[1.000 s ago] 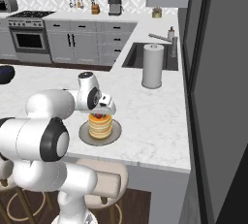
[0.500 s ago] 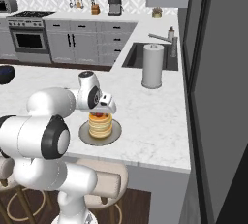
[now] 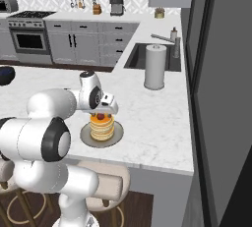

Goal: Take the strawberry from the fridge and place it on top of the pancake, located on the dining counter.

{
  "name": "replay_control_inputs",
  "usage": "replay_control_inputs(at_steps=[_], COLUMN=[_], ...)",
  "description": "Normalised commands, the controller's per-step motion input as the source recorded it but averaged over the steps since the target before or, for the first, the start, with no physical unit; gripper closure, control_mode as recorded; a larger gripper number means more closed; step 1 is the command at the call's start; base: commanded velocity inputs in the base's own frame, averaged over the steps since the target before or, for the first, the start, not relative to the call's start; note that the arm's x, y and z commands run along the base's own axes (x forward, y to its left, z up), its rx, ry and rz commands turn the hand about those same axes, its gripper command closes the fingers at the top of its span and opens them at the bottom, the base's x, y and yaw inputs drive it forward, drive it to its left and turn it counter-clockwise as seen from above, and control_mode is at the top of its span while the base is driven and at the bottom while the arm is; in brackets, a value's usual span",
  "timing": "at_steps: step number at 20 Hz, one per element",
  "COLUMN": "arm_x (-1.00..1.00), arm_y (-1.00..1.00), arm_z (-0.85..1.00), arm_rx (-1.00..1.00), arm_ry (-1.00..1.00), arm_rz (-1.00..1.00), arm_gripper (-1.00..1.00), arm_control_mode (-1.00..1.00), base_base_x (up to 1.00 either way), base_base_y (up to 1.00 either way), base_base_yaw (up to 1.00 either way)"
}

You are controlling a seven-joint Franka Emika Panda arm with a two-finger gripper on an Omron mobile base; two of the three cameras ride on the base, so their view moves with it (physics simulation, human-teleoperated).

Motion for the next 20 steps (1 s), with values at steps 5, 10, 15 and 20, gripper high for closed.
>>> replay_control_inputs(at_steps=[5, 10, 15, 20], arm_x=[0.0, -0.52, -1.0, -0.94], arm_y=[0.0, 0.0, 0.11, 0.49], arm_z=[0.48, 0.58, 0.39, 0.43], arm_rx=[-0.08, -0.04, 0.08, 0.04], arm_ry=[-0.1, -0.11, -0.05, 0.01], arm_rz=[0.0, 0.0, 0.0, 0.05], arm_gripper=[-1.0, -1.0, -1.0, -1.0], arm_control_mode=[-1.0, -1.0, -1.0, -1.0], base_base_x=[0.0, 0.0, 0.0, 0.0], base_base_y=[0.0, 0.0, 0.0, 0.0], base_base_yaw=[0.0, 0.0, 0.0, 0.0])
